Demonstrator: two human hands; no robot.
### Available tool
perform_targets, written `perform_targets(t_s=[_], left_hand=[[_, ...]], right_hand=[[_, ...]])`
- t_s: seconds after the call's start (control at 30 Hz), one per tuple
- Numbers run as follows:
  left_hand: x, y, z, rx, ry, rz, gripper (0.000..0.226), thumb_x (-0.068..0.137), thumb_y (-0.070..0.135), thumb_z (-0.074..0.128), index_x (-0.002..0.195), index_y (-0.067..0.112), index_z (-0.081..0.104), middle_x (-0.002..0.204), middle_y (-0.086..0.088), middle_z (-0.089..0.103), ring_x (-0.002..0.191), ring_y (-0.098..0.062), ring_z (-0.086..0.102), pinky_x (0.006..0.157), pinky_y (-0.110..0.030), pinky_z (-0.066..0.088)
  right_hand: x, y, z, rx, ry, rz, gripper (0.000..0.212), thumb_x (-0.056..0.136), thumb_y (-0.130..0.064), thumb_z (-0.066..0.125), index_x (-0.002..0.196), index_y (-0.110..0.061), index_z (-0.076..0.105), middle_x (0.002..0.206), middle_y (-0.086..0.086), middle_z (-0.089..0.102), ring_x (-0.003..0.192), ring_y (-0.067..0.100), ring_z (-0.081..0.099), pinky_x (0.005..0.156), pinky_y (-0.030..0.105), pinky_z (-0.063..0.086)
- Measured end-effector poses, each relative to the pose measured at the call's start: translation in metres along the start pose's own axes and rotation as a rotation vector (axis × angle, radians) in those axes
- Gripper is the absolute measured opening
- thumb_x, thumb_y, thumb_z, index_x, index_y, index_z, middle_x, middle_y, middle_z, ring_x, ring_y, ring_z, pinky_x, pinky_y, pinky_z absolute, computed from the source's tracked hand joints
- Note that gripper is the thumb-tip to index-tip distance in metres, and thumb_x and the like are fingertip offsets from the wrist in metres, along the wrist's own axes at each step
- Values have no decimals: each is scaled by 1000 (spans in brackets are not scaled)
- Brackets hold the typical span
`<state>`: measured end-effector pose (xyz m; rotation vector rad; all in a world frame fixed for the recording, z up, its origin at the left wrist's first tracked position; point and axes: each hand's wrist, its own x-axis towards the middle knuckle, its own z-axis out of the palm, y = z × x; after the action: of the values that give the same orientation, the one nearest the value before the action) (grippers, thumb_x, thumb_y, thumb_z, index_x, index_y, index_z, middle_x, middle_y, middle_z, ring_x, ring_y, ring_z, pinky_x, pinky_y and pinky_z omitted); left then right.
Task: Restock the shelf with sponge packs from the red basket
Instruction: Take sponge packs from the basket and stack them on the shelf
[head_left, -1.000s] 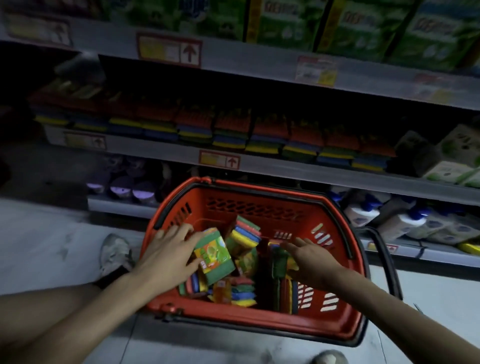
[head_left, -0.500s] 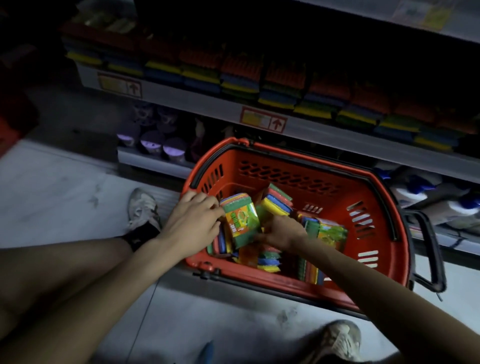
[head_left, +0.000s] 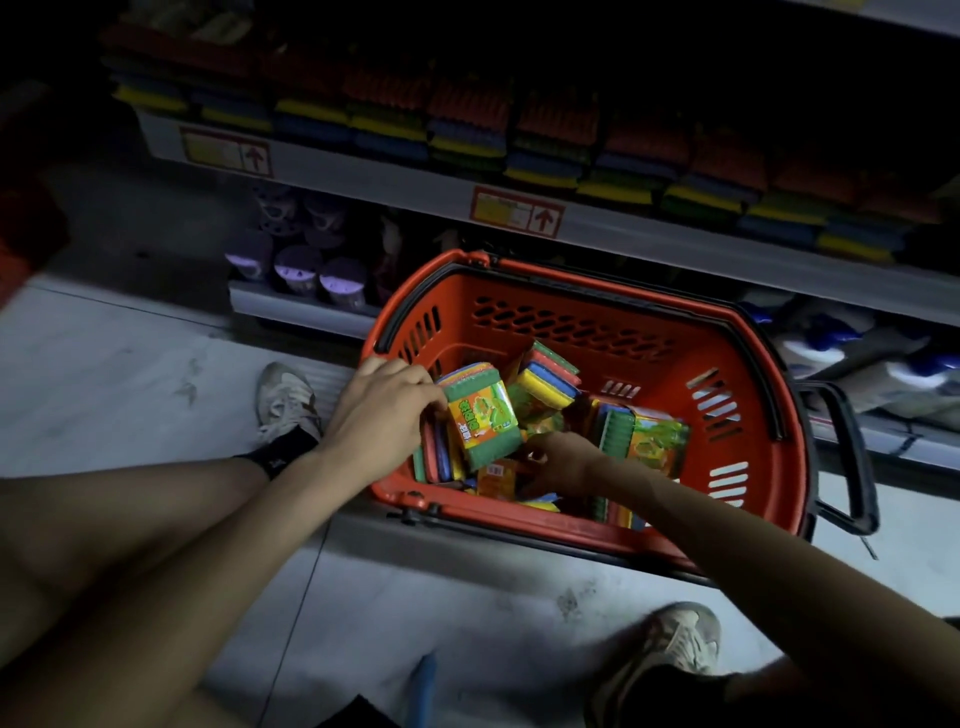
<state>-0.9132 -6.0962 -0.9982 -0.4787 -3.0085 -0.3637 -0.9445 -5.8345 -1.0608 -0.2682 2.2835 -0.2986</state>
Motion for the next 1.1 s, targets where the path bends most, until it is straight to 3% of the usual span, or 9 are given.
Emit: perform_targets(t_s=[0.17, 0.3, 0.37, 0.53, 0.67, 0.83, 0.9, 1.0, 1.1], left_hand=[[0, -1, 3, 10, 17, 4, 38, 76, 4, 68, 100, 31, 78, 98, 12, 71, 96, -18, 63, 96, -35, 38], [0, -3, 6, 22, 29, 16, 34, 75, 7, 73, 98, 31, 78, 95, 13, 70, 93, -17, 63, 95, -35, 36], [1, -4, 8, 33, 29, 35, 31, 77, 9, 74, 99, 31, 79, 96, 12, 70, 94, -17, 63, 95, -34, 35], [3, 1, 3, 28, 64, 55, 27, 90, 18, 67, 115, 26, 74, 104, 9, 70, 98, -19, 64, 94, -36, 38], [3, 9, -6, 4, 52, 60, 33, 95, 30, 52, 124, 25, 67, 110, 7, 68, 102, -21, 63, 89, -41, 46], [7, 29, -17, -72, 67, 64, 34, 94, 35, 58, 125, 26, 67, 113, 9, 67, 104, -20, 63, 85, -39, 50], [11, 43, -22, -305, 93, -1, 31, 96, 36, 57, 123, 25, 69, 114, 9, 67, 106, -16, 63, 89, -35, 51], [22, 73, -39, -886, 22, -241, 25, 100, 37, 62, 123, 30, 68, 114, 10, 68, 104, -3, 65, 84, -12, 47], [31, 94, -51, -1287, -132, -378, 39, 89, 59, 65, 126, 44, 64, 123, 10, 71, 110, 0, 67, 96, -22, 48]], right_hand=[[11, 5, 19, 52, -83, 36, 72, 82, -39, 82, 145, -24, 51, 140, 3, 59, 128, 24, 54, 103, 30, 43], [14, 9, 17, 144, -15, 70, 67, 74, -32, 90, 134, -21, 62, 128, 2, 68, 119, 22, 62, 96, 27, 50], [8, 11, 6, 138, 46, 70, 65, 71, -34, 89, 129, -21, 64, 125, 7, 66, 113, 22, 61, 88, 24, 48], [-42, 18, -25, -33, 261, -99, 81, 67, -46, 84, 140, -28, 55, 124, 8, 46, 117, 27, 50, 98, 37, 51], [-87, 20, -49, -141, 435, -224, 82, 74, -58, 79, 144, -29, 48, 125, 4, 40, 116, 24, 45, 94, 40, 52], [-126, 18, -75, -162, 562, -327, 95, 69, -51, 79, 149, -25, 35, 131, 1, 35, 118, 23, 40, 87, 48, 56], [-137, 16, -84, -173, 617, -362, 100, 65, -47, 78, 150, -21, 33, 135, 3, 34, 121, 24, 39, 91, 46, 55], [-150, 16, -93, -130, 718, -429, 101, 64, -42, 83, 150, -22, 34, 137, 2, 33, 126, 21, 37, 98, 40, 52], [-160, 14, -103, -14, 764, -510, 97, 68, -38, 87, 150, -24, 36, 138, -4, 30, 129, 15, 35, 101, 32, 47]])
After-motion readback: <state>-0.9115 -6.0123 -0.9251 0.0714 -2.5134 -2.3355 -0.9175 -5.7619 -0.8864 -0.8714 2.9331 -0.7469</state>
